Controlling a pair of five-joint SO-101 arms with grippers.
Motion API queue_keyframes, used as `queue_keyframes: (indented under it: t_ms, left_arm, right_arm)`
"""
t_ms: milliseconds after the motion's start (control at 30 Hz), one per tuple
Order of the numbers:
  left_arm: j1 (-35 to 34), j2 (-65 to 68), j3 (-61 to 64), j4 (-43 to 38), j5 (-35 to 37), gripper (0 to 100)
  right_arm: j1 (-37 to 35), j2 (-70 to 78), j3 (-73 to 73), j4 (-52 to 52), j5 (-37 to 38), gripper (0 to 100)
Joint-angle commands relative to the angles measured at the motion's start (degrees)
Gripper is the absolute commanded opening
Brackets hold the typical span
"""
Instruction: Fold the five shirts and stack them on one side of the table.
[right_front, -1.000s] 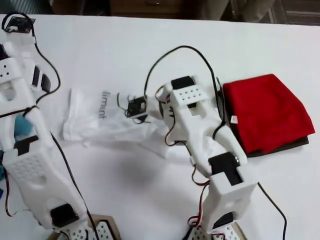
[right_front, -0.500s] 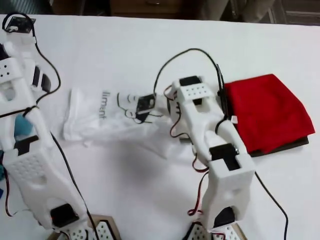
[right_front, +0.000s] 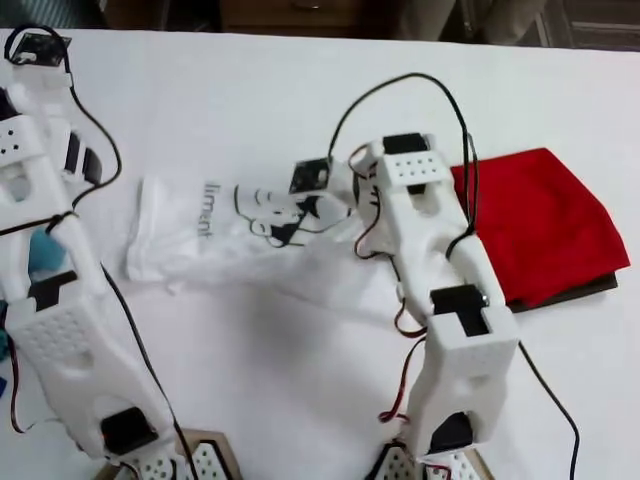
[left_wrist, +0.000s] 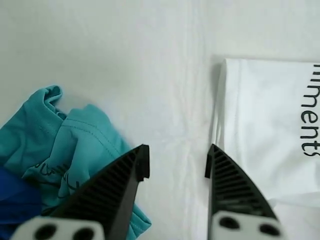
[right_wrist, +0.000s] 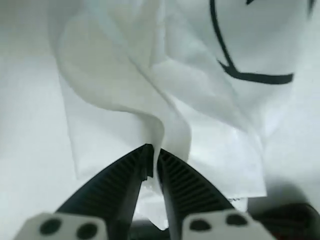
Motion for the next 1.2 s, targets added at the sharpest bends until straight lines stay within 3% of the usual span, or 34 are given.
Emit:
queue_keyframes:
  t_ms: [0, 433, 633, 700, 1167]
  left_arm:
    - [0.0, -0.3, -0.3, -0.8, -0.4, 21]
    - [0.2, -0.4, -0.5, -0.8, -0.2, 21]
    - [0.2, -0.4, -0.3, -0.4, -0.2, 21]
    - [0.2, -0.4, -0.3, -0.4, -0.3, 21]
    - [0.3, -0.4, -0.7, -0.6, -0.3, 21]
  right_arm:
    - [1.8, 0.0, -6.6, 0.2, 0.5, 2.0]
    - [3.4, 5.2, -9.3, 0.1, 0.4, 2.9]
    - [3.7, 7.9, -11.3, 0.1, 0.1, 26.9]
    - [3.9, 7.7, -12.7, 0.4, 0.1, 30.4]
    - [5.1, 7.7, -21.5, 7.1, 0.2, 20.8]
